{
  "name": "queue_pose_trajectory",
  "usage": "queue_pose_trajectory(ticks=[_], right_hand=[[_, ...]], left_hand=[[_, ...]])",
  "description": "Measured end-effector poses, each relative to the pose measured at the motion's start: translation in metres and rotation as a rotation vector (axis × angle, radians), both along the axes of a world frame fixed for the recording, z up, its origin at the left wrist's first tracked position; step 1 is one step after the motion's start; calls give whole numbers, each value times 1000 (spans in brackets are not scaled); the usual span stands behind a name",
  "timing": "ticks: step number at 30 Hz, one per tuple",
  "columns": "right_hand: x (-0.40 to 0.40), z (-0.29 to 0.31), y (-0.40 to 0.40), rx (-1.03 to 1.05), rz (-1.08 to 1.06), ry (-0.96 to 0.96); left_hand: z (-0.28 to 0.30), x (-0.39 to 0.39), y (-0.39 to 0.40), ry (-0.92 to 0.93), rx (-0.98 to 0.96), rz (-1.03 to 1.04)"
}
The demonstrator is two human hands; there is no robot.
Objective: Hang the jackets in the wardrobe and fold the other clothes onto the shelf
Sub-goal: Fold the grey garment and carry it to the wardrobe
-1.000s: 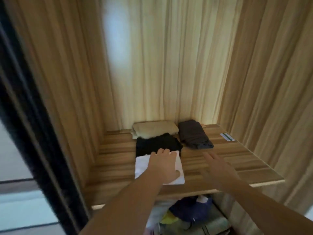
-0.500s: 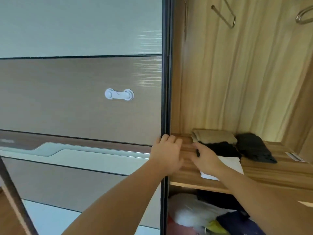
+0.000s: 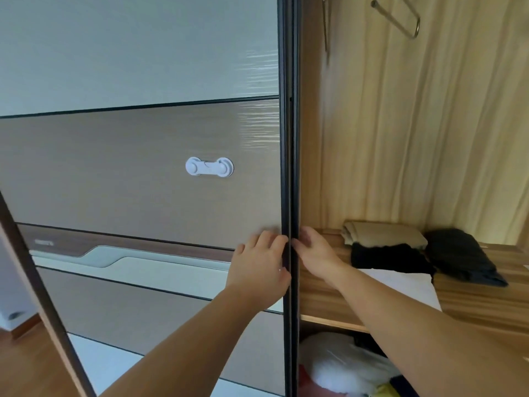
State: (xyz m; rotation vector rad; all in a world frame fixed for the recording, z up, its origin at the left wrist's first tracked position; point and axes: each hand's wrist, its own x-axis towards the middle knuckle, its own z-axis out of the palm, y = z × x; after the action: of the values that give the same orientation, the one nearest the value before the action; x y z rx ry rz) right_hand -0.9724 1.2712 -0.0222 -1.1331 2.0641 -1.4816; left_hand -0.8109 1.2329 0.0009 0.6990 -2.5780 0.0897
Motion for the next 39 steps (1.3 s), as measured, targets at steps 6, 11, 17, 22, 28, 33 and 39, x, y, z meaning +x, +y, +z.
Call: queue_pose_trajectory(ticks=[6,11,17,22,28,33,39], right_hand=[[-6,-1,-1,8,33,124],[-14,-3,8,52,8,207],[-37,-7,41,73,-27,232],[-60,-9,77,53,-40,166],[-94,-2,129,75,-99,130],[-124,-3,179,29,-162,-2],[-152,-6,240,-113,-362,-145]], left_hand=[[3,-4,2,16,14,61],[6,-10,6,33,-57,85],[9,-33,15,12,-291,-32],[31,-68,24,-145,-396,-72],[38,-109,36,-281,-528,-129],[40,-149,63,-261,-637,-269],[45,-204,111,-241,-730,-402]])
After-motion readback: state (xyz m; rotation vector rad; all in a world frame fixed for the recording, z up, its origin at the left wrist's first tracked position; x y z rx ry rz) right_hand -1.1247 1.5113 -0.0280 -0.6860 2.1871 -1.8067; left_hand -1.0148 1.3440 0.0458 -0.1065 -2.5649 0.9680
